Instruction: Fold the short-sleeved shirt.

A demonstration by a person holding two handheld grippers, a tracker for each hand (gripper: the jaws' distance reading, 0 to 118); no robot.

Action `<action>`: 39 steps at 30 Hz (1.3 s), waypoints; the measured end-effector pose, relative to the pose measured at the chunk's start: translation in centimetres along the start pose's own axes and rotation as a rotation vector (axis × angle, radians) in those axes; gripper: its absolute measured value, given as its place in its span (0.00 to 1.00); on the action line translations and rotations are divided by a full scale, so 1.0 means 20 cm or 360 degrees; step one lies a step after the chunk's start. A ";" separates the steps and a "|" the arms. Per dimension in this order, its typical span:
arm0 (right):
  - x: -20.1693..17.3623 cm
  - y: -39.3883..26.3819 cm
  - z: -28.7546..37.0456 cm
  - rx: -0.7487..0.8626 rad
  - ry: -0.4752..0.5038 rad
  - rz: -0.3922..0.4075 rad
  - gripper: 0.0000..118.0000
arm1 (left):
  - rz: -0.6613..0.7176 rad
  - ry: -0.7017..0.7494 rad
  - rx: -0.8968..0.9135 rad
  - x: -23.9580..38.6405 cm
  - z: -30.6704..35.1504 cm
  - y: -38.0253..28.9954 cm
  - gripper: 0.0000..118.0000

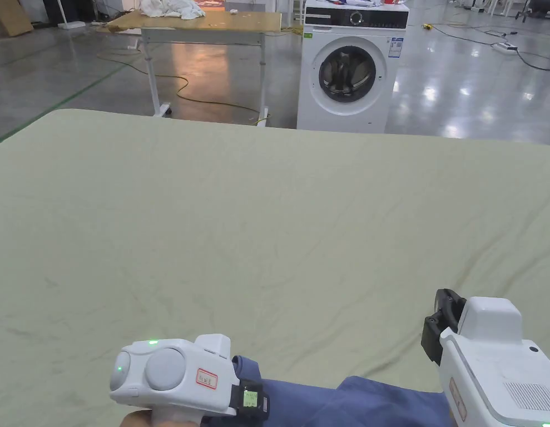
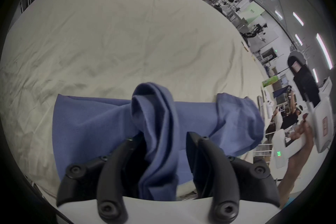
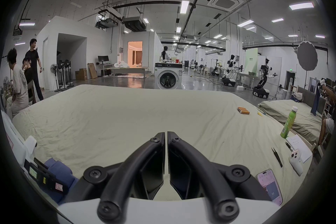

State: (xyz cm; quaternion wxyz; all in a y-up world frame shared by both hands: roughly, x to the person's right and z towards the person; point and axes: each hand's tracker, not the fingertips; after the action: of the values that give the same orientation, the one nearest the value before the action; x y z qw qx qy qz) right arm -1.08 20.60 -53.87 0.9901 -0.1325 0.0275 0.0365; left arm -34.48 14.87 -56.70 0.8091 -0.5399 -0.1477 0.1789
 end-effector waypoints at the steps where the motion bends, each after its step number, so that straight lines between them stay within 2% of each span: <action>1: 0.00 0.00 0.00 -0.0001 0.0003 -0.0001 0.01 | 0.0002 -0.0032 0.0011 0.01 0.04 0.01 0.40; 5: 0.01 0.00 0.02 0.0005 0.0003 0.0011 0.01 | 0.0038 -0.0213 0.0125 0.01 0.22 0.04 0.36; 6: 0.02 0.01 0.02 0.0005 0.0002 0.0007 0.01 | 0.0050 -0.0248 0.0167 0.00 0.26 0.04 0.33; 8: 0.03 0.01 0.03 0.0006 0.0000 -0.0004 0.01 | 0.0067 -0.0284 0.0209 0.00 0.32 0.05 0.19; 9: 0.03 0.01 0.04 0.0006 -0.0003 -0.0007 0.01 | 0.0047 -0.0301 0.0220 0.00 0.34 0.06 0.16; 12: 0.04 0.00 0.04 0.0005 -0.0010 -0.0013 0.01 | -0.0023 -0.0180 0.0231 0.01 0.32 0.06 0.16; 15: 0.04 -0.01 0.04 -0.0003 -0.0015 -0.0011 0.01 | -0.0099 -0.0053 0.0122 0.04 0.21 0.03 0.14; 21: 0.05 -0.04 0.04 -0.0029 -0.0023 -0.0012 0.01 | -0.0168 -0.0168 -0.0160 0.12 -0.06 -0.11 0.14; 24: 0.06 -0.05 0.05 -0.0022 -0.0038 -0.0026 0.01 | -0.0192 -0.0318 -0.0134 0.16 -0.13 -0.18 0.13; 28: 0.05 -0.04 0.06 0.0004 -0.0037 -0.0034 0.01 | -0.0223 -0.0209 -0.0119 0.17 -0.21 -0.20 0.13; 32: 0.04 -0.02 0.06 0.0027 -0.0030 -0.0027 0.01 | -0.0152 -0.0274 -0.0109 0.11 -0.17 -0.18 0.13; 34: 0.04 -0.01 0.06 0.0032 -0.0027 -0.0026 0.01 | -0.0162 -0.0293 -0.0084 0.09 -0.10 -0.16 0.19; 37: 0.04 0.01 0.06 0.0040 -0.0016 -0.0024 0.01 | -0.0171 -0.0339 0.0077 0.00 0.07 -0.14 0.46; 39: 0.04 0.01 0.06 0.0052 -0.0011 -0.0025 0.01 | -0.0156 -0.0355 0.0151 -0.10 0.18 -0.14 0.52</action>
State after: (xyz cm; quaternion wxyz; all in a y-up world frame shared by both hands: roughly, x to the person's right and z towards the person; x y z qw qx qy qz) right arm -0.33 21.21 -52.81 0.9925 -0.1163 0.0237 0.0287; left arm -37.57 16.01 -52.91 0.8201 -0.4699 -0.2543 0.2048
